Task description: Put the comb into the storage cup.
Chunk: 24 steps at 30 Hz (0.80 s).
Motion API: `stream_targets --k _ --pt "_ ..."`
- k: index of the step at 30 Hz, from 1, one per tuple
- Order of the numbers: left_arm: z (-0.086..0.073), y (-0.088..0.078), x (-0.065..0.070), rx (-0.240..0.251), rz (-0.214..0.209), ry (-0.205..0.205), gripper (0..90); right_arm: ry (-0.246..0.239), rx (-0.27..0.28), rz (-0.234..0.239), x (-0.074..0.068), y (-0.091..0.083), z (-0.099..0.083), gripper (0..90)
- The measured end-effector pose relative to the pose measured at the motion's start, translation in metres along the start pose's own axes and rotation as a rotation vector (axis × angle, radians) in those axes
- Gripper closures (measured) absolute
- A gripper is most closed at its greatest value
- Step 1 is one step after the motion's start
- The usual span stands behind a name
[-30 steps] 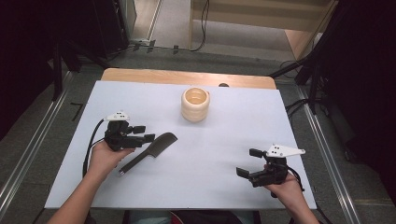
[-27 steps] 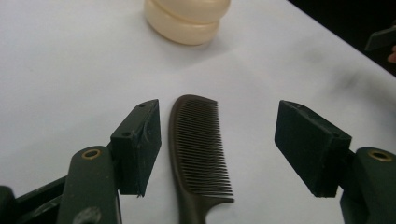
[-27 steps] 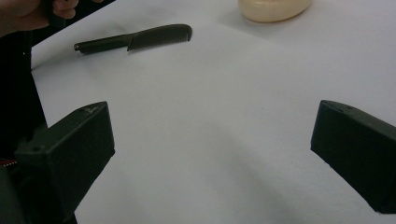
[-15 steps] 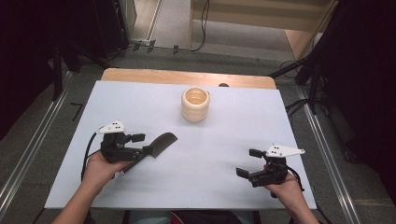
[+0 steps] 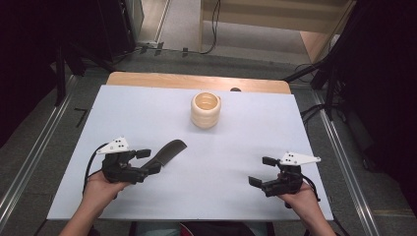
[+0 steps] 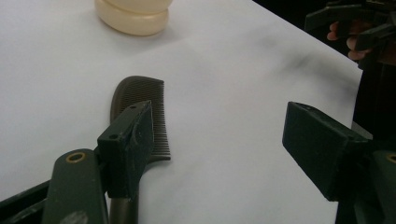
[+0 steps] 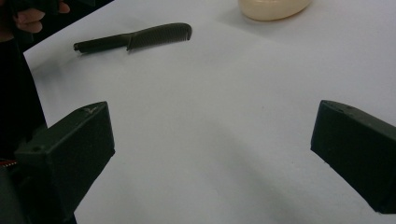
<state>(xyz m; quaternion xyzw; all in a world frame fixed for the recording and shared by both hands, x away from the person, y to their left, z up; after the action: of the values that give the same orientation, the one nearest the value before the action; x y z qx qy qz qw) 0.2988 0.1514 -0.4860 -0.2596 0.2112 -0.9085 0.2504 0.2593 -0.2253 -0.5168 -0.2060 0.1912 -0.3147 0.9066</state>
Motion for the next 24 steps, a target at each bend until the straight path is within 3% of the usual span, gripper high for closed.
stream_targets --k 14,24 --pt "-0.007 -0.005 0.005 -0.007 0.009 0.006 25.8 0.001 0.000 0.001 0.000 0.000 0.000 0.0" --pt "-0.001 -0.005 -0.006 0.010 0.042 0.001 25.8 -0.004 0.002 0.003 0.000 0.001 0.000 0.0"
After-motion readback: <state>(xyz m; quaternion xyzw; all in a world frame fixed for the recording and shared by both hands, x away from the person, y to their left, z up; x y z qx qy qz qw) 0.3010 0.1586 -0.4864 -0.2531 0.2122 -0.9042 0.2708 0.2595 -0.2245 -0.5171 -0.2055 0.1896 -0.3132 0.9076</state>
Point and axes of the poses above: each handheld gripper's, and its own axes: y roughly forward along the jaws, z roughly out of its top, x roughly to its right, the point moved 7 cm from there along y, roughly forward along the jaws, and after that the axes turned 6 degrees about -y, right-handed, at the moved point
